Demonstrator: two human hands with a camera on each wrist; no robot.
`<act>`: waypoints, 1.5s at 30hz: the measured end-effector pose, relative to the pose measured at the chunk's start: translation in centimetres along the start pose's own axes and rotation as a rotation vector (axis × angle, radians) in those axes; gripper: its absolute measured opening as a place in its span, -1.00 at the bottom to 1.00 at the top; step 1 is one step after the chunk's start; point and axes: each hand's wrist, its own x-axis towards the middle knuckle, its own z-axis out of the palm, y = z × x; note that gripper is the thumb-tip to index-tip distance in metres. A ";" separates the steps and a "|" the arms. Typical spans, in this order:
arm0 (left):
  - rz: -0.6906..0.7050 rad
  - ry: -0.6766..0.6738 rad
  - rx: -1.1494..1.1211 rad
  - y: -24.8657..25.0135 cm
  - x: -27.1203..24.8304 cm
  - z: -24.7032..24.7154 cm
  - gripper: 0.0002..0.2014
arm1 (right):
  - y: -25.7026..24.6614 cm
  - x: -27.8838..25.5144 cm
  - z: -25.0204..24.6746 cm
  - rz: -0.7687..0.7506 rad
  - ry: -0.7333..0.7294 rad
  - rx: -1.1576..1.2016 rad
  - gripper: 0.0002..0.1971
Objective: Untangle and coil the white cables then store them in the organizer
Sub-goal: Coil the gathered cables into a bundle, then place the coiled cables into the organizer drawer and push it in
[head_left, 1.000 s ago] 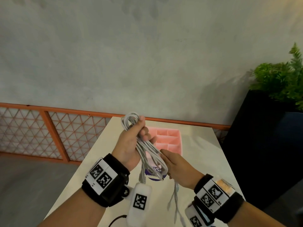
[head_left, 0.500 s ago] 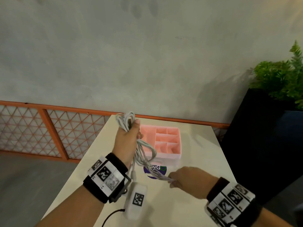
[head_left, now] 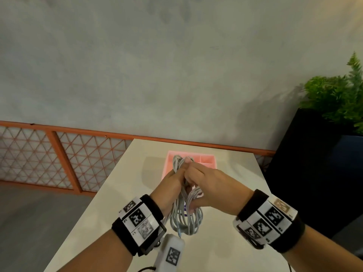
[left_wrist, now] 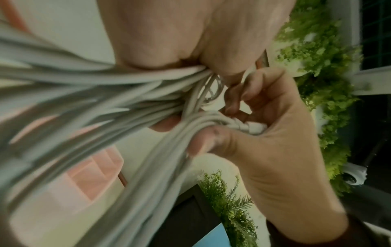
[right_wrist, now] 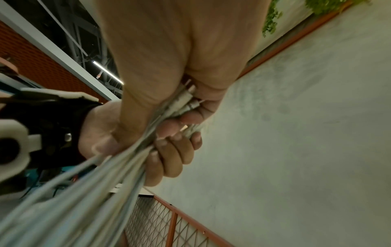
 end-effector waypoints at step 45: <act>-0.090 0.522 0.338 -9.0 -2.4 -11.8 -0.78 | 9.7 3.0 20.0 1.319 0.335 1.552 -0.57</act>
